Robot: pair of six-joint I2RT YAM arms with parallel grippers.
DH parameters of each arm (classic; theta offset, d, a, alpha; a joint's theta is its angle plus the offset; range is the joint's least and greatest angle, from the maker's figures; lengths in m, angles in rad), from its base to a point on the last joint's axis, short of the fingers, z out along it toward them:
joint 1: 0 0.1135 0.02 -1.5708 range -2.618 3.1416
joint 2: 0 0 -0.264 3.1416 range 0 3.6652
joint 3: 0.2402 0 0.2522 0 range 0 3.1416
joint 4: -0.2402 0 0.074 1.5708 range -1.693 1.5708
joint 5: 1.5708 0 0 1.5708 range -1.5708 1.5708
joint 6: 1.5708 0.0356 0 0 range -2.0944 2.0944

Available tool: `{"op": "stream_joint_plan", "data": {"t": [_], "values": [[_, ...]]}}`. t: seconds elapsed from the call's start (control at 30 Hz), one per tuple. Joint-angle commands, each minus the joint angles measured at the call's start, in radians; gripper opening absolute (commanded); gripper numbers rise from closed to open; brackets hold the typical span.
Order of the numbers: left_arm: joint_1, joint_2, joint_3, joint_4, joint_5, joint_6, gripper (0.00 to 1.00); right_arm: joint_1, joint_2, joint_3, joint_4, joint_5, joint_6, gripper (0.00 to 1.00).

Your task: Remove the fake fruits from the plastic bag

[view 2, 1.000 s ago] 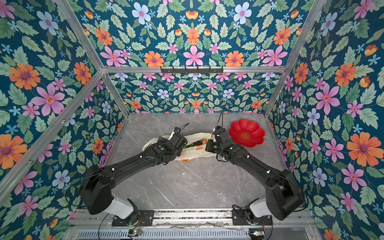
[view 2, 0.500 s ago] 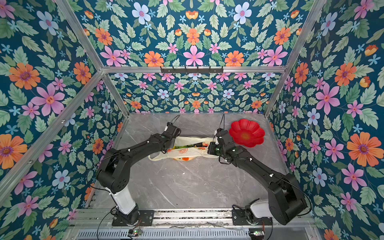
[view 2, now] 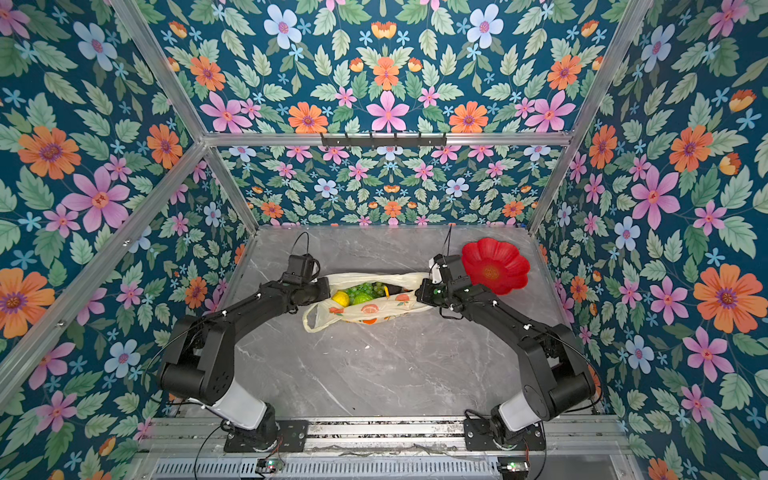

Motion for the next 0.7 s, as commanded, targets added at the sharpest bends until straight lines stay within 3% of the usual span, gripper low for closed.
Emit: {"op": "stream_joint_plan", "data": {"t": [0.0, 0.1, 0.3, 0.5, 0.67], "values": [[-0.021, -0.018, 0.018, 0.012, 0.033, 0.033, 0.0, 0.044, 0.009, 0.052, -0.115, 0.112, -0.07, 0.25], [-0.025, -0.026, 0.024, -0.003, 0.019, 0.034, 0.0, 0.061, -0.004, 0.087, -0.196, 0.185, -0.08, 0.48], [-0.028, -0.009, 0.041, -0.021, 0.014, 0.029, 0.0, 0.14, -0.069, 0.163, -0.374, 0.392, -0.189, 0.73], [-0.039, 0.005, 0.068, -0.044, -0.003, 0.034, 0.0, 0.241, -0.055, 0.284, -0.489, 0.615, -0.305, 0.83], [-0.039, 0.021, 0.089, -0.057, -0.012, 0.036, 0.0, 0.247, 0.013, 0.342, -0.443, 0.656, -0.421, 0.86]]}}
